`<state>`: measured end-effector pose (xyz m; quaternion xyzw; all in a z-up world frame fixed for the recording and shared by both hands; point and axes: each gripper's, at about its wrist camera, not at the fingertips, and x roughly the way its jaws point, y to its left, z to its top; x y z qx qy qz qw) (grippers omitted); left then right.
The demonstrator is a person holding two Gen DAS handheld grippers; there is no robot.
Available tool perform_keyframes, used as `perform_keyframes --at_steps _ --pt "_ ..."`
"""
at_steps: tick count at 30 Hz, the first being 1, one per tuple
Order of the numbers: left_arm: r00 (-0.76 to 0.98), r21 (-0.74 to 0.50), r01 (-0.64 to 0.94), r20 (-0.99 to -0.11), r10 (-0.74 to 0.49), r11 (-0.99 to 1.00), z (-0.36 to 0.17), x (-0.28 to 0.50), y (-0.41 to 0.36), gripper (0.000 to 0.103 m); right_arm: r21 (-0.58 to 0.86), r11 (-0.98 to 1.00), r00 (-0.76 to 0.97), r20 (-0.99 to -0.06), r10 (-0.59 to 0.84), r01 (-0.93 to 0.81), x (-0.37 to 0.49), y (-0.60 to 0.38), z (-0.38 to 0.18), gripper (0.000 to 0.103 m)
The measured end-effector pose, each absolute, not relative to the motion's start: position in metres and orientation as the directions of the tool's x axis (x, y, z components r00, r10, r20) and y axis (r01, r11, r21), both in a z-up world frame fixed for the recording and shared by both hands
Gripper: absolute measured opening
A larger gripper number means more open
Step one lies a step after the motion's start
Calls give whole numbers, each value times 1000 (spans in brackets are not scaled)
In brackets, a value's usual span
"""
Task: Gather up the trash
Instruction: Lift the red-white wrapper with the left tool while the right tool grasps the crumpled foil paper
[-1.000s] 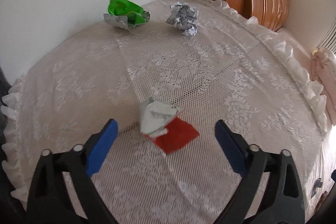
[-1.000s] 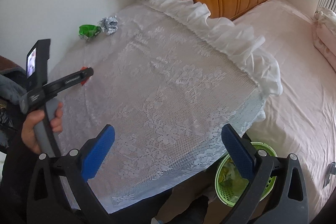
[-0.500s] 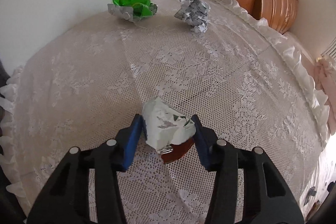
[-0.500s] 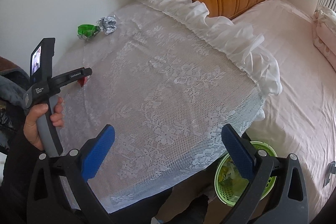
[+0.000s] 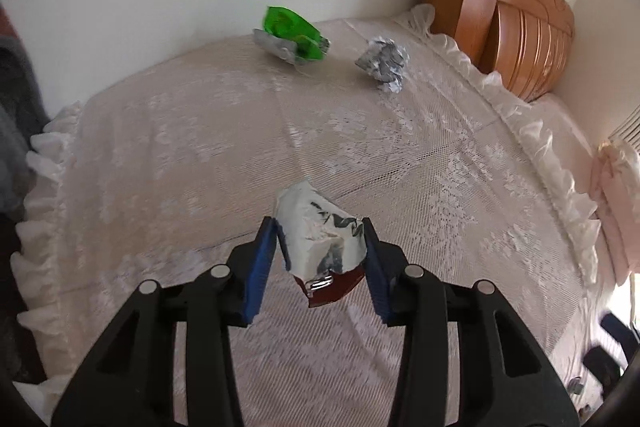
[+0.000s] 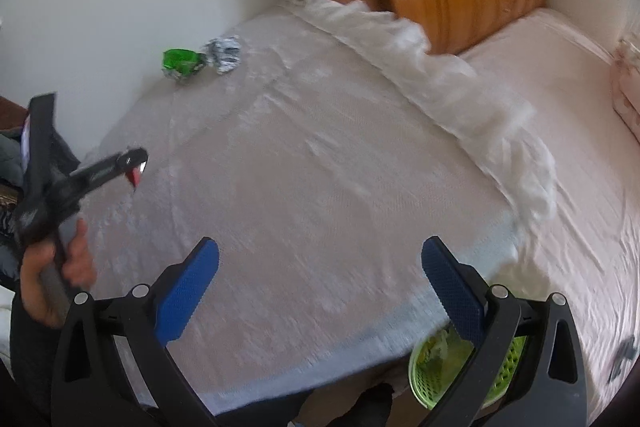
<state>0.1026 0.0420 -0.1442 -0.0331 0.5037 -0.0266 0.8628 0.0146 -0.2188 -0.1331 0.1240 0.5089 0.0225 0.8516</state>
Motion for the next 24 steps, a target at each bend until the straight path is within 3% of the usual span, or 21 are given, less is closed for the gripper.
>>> perform_keyframes --at_steps 10,21,24 --pt "502 -68 -16 -863 -51 998 -136 93 93 42 114 986 444 -882 158 -125 159 -141 -145 101" --pt "475 -104 -43 -877 -71 994 -152 139 122 42 0 982 422 -903 81 -189 309 -85 -179 100" --pt "476 -104 -44 -876 -71 994 -153 146 122 42 -17 980 410 -909 68 -200 323 -78 -188 92"
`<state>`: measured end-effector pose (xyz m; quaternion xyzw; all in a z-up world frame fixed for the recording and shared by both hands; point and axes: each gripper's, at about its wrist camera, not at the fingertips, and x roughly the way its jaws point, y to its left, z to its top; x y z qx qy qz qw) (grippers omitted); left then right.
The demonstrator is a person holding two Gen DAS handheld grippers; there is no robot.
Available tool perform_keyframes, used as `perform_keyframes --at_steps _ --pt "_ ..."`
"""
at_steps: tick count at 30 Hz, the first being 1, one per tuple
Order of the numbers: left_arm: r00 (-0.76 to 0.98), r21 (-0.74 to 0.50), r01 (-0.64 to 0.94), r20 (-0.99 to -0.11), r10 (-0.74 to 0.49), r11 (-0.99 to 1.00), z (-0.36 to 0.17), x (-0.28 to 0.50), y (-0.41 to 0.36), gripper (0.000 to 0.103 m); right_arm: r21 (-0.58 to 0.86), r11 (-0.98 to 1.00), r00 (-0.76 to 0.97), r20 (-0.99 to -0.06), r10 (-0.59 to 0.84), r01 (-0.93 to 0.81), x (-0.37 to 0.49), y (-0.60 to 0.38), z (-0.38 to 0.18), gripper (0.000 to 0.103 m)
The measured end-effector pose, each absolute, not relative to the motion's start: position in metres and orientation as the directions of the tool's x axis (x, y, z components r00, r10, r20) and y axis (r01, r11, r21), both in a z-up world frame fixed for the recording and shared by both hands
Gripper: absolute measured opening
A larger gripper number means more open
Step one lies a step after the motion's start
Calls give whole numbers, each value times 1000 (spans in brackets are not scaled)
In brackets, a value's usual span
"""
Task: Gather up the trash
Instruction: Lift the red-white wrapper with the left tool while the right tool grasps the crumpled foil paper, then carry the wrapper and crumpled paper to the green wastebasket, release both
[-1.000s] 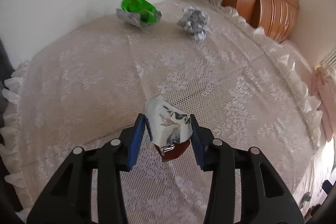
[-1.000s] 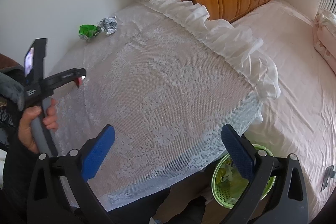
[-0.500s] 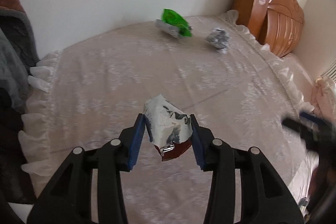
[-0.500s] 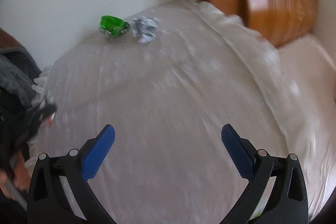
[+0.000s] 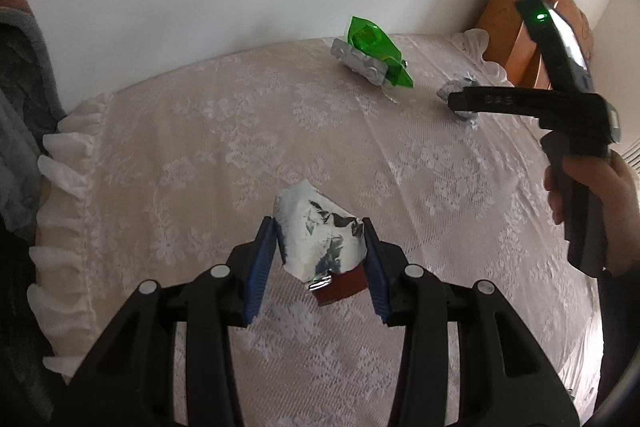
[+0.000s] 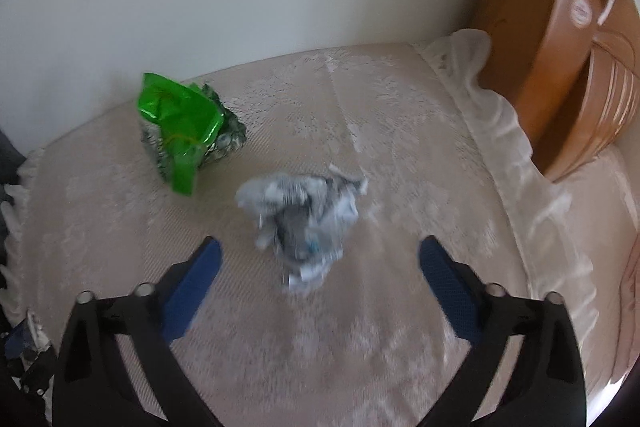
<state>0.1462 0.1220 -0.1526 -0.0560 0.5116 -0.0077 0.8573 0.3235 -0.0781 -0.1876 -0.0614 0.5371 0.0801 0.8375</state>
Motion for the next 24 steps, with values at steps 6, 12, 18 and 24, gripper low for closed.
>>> perform_keyframes --at_steps 6,12,18,24 --pt "479 -110 -47 -875 -74 993 -153 153 121 42 -8 977 393 -916 78 -212 335 -77 -192 52" --pt "493 -126 -42 -865 -89 991 -149 150 125 42 4 978 410 -908 92 -209 328 -83 -184 41" --pt "507 -170 -20 -851 -136 985 -140 133 141 42 70 978 453 -878 153 -195 282 -99 -161 41" --pt "496 -144 10 -858 -130 989 -132 107 139 42 145 975 469 -858 210 -171 207 -123 -150 41"
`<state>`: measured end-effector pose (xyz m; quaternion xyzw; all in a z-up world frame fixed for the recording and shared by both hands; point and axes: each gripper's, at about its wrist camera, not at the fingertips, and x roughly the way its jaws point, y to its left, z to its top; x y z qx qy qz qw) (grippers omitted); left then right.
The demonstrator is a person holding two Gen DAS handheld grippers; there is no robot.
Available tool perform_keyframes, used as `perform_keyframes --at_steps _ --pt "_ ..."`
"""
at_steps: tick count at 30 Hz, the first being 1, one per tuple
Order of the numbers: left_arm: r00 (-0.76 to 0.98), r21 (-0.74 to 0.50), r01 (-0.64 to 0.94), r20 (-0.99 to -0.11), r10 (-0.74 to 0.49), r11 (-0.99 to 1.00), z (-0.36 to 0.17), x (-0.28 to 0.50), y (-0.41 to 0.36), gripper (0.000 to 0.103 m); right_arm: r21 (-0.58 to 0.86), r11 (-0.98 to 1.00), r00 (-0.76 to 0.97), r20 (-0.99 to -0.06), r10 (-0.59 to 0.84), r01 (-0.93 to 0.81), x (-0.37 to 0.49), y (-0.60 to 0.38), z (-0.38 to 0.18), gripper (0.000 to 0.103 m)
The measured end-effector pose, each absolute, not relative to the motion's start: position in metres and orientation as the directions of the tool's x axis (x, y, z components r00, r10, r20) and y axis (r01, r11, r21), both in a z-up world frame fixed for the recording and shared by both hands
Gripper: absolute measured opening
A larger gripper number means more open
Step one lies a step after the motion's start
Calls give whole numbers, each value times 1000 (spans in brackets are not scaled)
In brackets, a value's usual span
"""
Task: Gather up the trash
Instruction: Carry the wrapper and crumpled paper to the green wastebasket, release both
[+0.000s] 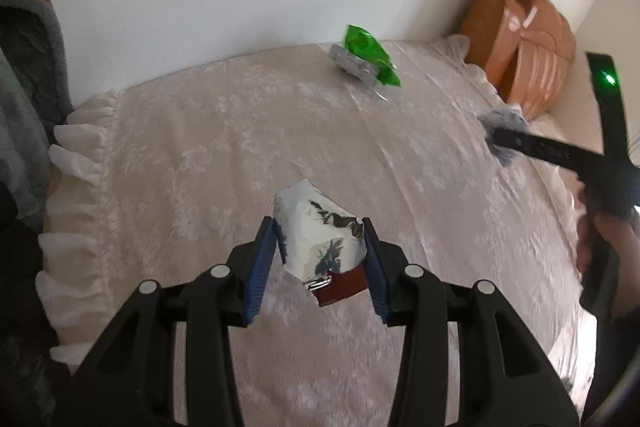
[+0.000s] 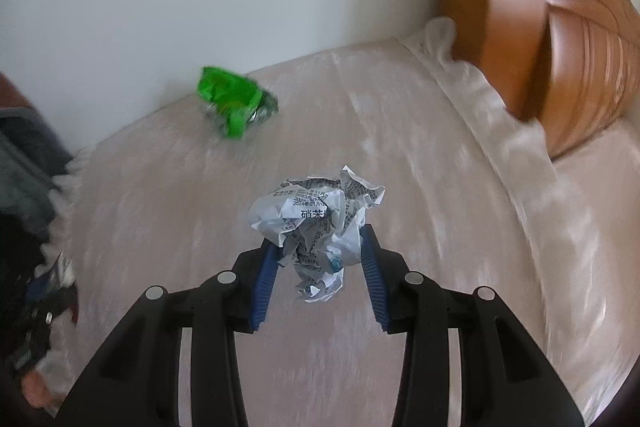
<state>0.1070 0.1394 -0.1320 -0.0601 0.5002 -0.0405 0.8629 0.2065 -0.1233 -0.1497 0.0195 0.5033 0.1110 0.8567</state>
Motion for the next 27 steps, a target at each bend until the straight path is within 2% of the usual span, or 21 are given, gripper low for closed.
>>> perform_keyframes --at_steps 7,12,16,19,25,27 --pt "477 -161 213 -844 -246 964 -107 55 64 42 169 985 469 -868 163 -30 73 -195 -147 41" --pt "408 -213 424 -823 -396 880 -100 12 -23 42 136 973 452 -891 38 187 -43 -280 -146 41" --pt "278 -262 569 -830 -483 779 -110 -19 -98 42 97 926 404 -913 -63 364 -126 -342 -168 43" --pt "211 -252 665 -840 -501 703 -115 -42 -147 42 126 860 346 -936 -61 494 -177 -381 -213 43" --pt "138 -202 768 -874 -466 607 -130 -80 -207 42 135 799 237 -971 -10 586 -214 -409 -313 43" --pt "130 -184 789 -883 -452 587 -134 -88 -223 42 118 783 173 -985 13 611 -218 -415 -355 49"
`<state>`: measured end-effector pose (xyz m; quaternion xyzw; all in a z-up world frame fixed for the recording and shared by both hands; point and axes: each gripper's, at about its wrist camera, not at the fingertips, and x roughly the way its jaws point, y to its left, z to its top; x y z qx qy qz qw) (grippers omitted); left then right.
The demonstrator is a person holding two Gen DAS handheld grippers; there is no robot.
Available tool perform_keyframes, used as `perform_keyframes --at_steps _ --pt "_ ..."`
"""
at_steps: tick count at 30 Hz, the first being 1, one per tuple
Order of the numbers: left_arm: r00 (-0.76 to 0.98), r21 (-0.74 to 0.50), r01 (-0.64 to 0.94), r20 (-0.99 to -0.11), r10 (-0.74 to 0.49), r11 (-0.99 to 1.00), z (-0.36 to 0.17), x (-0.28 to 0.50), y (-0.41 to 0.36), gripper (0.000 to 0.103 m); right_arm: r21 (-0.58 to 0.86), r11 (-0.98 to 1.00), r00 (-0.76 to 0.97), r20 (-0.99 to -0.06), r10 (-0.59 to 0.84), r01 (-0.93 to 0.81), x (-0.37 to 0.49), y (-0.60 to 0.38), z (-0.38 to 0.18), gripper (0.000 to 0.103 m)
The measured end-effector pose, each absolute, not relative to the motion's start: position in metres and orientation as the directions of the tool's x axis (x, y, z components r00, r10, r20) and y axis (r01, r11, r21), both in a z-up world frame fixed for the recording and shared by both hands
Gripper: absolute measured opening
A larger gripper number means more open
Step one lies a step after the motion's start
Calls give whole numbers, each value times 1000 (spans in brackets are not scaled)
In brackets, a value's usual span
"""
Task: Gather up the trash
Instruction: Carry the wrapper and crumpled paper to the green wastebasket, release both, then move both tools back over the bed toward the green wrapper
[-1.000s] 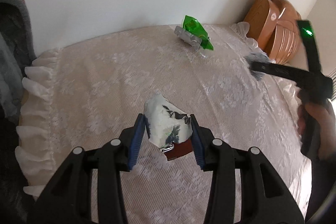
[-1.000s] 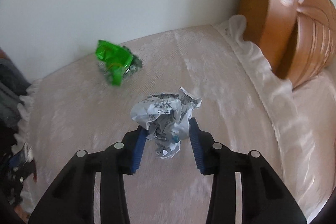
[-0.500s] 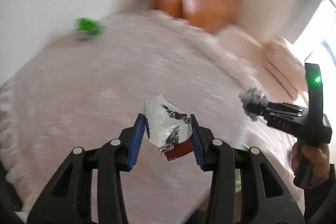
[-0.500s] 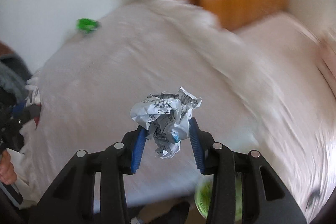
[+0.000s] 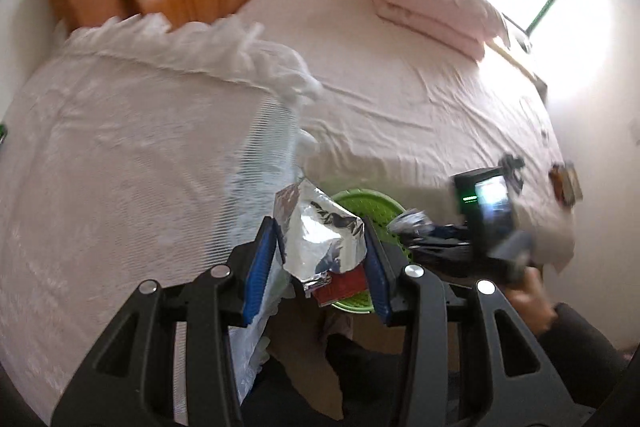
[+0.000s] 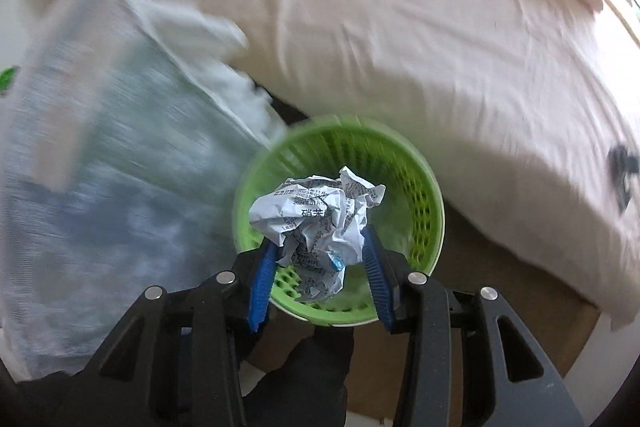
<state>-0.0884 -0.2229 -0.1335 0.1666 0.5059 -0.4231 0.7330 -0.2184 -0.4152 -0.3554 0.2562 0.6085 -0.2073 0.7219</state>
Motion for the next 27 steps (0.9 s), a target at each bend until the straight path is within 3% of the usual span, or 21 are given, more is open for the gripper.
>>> perform_keyframes --at_steps 2,7,17,21,22,24,27 --pt "121 -168 806 -892 -436 568 -138 -98 -236 42 82 769 110 -994 15 634 -226 -419 -385 66" --pt "100 -149 830 -909 -406 537 -146 -121 -252 42 45 746 56 -998 10 664 -249 -428 -403 77" --pt "29 -156 863 -934 -355 481 -191 -149 -303 42 63 705 224 -965 -138 706 -296 -463 -294 99" --pt "-1 -163 865 -946 -324 475 -224 -159 -323 44 62 718 269 -947 -178 693 -309 -472 -262 100" --pt "-14 -169 863 -950 -311 477 -236 -162 -329 48 61 719 274 -944 -183 692 -312 -473 -257 100" --pt "-36 -181 854 -956 -292 487 -256 -166 -338 73 66 720 285 -940 -187 691 -319 -474 -250 100" --pt "-41 -178 846 -962 -271 503 -277 -171 -348 91 65 721 289 -938 -192 690 -325 -477 -247 100"
